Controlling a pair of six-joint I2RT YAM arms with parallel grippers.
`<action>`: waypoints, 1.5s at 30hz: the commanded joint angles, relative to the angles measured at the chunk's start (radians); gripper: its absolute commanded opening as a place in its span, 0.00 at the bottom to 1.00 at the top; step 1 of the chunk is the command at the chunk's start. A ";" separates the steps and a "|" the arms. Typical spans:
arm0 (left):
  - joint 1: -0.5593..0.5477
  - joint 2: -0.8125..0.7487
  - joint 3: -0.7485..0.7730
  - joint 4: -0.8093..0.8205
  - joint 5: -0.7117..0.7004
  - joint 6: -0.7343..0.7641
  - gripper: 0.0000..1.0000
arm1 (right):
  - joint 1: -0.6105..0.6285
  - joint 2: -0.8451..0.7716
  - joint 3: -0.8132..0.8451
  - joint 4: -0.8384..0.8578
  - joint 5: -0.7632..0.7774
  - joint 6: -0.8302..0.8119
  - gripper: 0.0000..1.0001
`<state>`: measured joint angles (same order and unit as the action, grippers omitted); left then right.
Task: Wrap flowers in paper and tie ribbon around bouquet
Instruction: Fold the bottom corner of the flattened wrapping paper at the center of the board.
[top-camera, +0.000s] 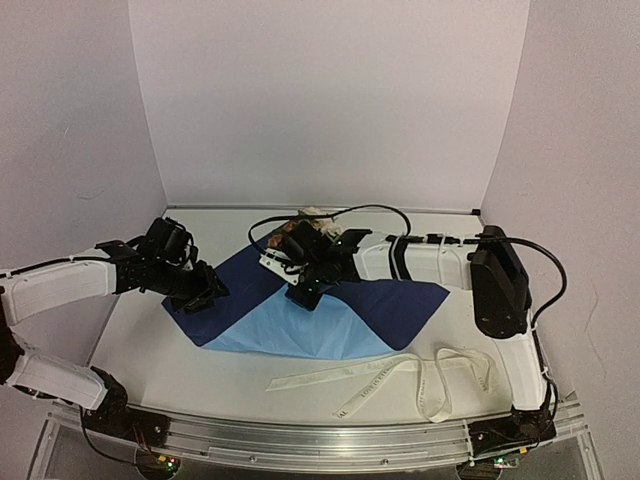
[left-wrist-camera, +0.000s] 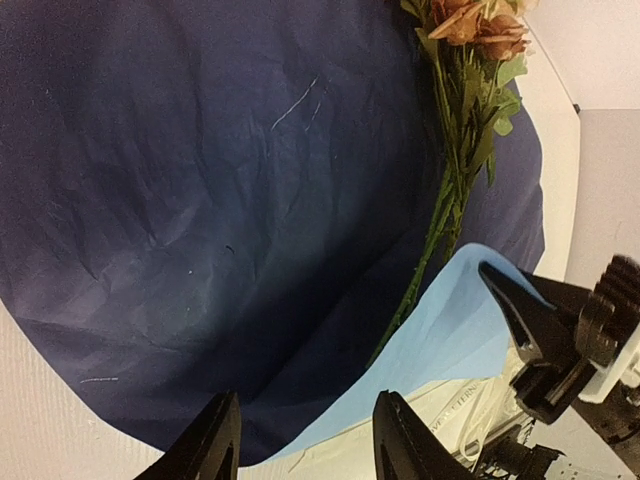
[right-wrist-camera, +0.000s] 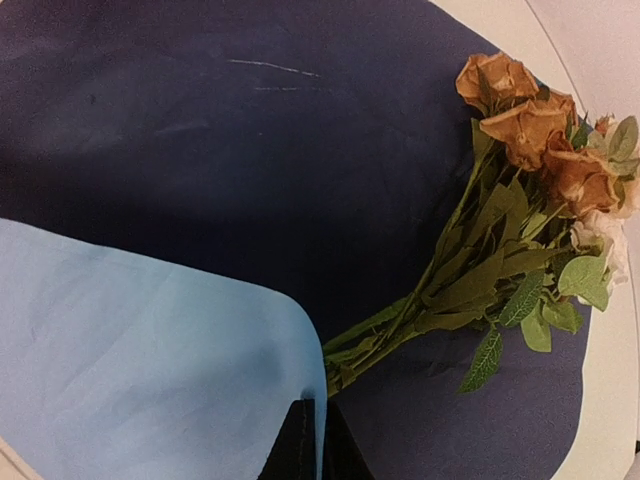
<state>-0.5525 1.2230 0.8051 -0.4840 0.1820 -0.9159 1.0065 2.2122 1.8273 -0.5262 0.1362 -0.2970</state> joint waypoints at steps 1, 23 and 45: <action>0.009 0.059 0.080 0.057 0.051 0.066 0.46 | -0.051 0.057 0.103 -0.011 -0.004 0.066 0.00; 0.193 0.541 0.338 0.403 0.486 0.157 0.42 | 0.031 -0.251 -0.220 0.117 -0.092 0.164 0.00; 0.132 0.671 0.150 0.369 0.627 0.214 0.37 | 0.136 -0.250 -0.005 -0.053 -0.121 0.167 0.00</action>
<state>-0.4205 1.8850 0.9897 -0.1035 0.8050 -0.7284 1.1431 1.9320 1.7431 -0.5288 0.0101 -0.1188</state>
